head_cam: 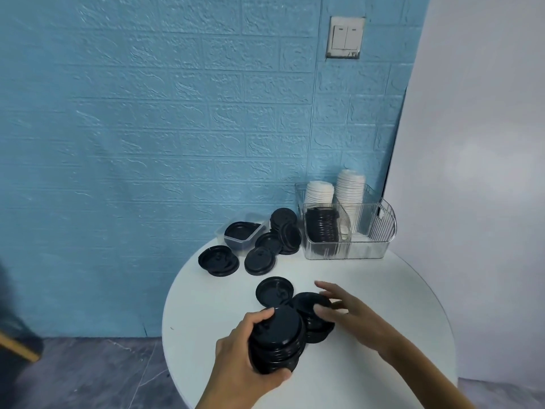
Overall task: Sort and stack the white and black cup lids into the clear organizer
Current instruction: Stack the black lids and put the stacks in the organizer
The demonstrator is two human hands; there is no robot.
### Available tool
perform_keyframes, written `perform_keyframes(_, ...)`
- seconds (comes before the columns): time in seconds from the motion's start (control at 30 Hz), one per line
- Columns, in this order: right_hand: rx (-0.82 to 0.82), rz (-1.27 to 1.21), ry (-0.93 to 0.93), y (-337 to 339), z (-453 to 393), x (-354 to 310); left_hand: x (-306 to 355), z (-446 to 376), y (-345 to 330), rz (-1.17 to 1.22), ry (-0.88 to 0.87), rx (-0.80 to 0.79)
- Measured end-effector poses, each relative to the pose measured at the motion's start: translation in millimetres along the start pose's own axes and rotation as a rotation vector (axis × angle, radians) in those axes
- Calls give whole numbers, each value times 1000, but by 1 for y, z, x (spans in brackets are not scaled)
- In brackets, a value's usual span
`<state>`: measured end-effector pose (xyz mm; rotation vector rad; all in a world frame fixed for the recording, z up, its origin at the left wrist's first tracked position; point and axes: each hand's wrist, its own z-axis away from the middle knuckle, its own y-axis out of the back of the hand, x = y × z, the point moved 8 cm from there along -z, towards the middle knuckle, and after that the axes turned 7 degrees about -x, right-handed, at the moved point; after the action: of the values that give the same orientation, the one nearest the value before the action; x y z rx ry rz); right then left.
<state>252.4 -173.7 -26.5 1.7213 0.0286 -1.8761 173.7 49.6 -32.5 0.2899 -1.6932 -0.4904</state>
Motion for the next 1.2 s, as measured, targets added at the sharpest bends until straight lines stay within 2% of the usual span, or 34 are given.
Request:
perform_keyframes(0.1,-106,41,89,-16,1,-7,0,1,1,6,3,12)
perform_keyframes(0.27,23,329,202,-17,0,-17,1,1,2,12,3,23)
perform_keyframes(0.4,56,488,209,-18,4,-16,1,1,3,9,7,25)
perform_keyframes(0.53,160,619,222,-20,8,-16,0,1,3,7,6,25)
perform_keyframes(0.73,255,560,281,-15,14,-10,3,2,3,-15,8,16)
perform_keyframes(0.93,381,268,369,19,34,-51,6,4,3,-17,-2,35)
perform_keyframes(1.07,266,161,488,0,46,-99,12,6,4,-7,-20,63)
perform_keyframes(1.2,164,161,496,-33,46,-106,8,5,5,56,10,51)
